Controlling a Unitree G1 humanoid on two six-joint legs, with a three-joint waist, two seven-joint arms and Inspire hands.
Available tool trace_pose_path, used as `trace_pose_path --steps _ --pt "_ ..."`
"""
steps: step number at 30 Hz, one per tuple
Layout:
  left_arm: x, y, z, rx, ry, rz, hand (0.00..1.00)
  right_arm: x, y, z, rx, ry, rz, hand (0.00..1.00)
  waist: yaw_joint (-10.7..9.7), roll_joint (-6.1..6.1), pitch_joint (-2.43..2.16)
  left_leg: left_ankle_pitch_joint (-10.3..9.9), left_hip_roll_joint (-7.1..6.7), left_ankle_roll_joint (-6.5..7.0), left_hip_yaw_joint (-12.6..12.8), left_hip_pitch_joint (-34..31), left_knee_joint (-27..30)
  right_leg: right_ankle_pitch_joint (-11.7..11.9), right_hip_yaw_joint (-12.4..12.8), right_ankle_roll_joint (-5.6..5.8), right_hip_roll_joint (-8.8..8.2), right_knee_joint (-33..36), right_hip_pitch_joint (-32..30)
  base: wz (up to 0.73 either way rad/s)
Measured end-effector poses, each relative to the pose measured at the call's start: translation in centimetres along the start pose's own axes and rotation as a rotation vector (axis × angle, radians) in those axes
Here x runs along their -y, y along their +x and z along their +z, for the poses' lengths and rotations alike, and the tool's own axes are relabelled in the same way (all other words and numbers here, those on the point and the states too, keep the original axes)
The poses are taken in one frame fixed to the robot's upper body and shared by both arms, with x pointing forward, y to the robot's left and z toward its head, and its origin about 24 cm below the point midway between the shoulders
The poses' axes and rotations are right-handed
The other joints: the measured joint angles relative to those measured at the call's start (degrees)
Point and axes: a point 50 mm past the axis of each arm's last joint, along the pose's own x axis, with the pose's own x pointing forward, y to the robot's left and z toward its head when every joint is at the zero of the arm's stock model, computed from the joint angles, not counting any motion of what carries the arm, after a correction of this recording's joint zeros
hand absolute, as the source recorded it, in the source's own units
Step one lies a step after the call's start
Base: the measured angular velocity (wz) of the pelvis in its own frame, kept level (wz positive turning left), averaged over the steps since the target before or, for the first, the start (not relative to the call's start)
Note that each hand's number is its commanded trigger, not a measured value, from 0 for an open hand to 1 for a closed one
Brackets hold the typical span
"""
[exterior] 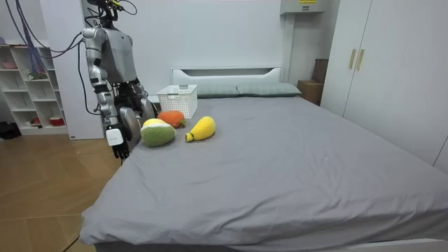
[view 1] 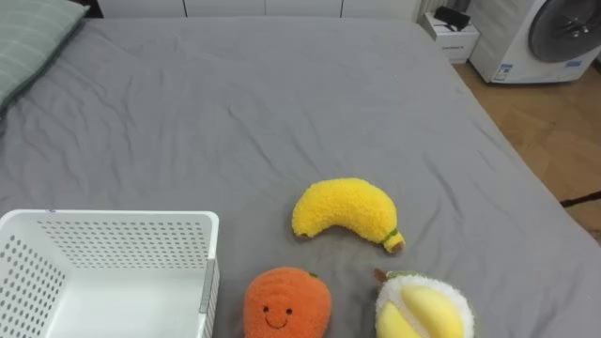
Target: Collect toys from the bed
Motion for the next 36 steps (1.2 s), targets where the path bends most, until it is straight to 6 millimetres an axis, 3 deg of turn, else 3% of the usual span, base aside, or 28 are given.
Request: trace_pose_path --steps 18,24,31,36 --pt "0.0 0.1 0.1 -0.01 0.0 -0.013 0.0 0.1 0.0 -0.2 -0.007 0.058 -0.034 0.0 0.0 0.2 0.16 0.0 0.17 -0.01 0.0 -0.1 0.0 0.0 0.0 -0.01 -0.01 0.1 -0.2 0.0" --pt "-0.3 0.1 0.0 -0.008 -0.02 -0.014 0.0 1.0 -0.1 -0.3 -0.013 0.211 -0.106 0.0 -0.5 -0.35 0.11 0.0 0.04 0.01 -0.1 0.3 -0.1 0.0 0.0 0.01 -0.04 0.2 0.0 0.0" --pt "-2.3 0.5 -0.7 -0.044 -0.13 0.031 0.0 4.9 -0.5 0.8 0.035 0.434 -0.286 0.0 -1.8 -1.83 0.07 0.0 0.03 0.03 0.4 0.4 0.0 -0.1 0.3 0.0 -0.07 0.5 -0.3 -0.03" --pt "-3.2 0.6 -1.1 -0.048 -0.129 0.054 0.0 8.4 -1.5 4.6 0.182 0.481 -0.44 0.0 -2.1 -2.46 0.16 0.0 0.0 0.02 0.6 0.5 0.0 -0.2 0.6 -0.02 0.06 1.1 -0.5 -0.02"
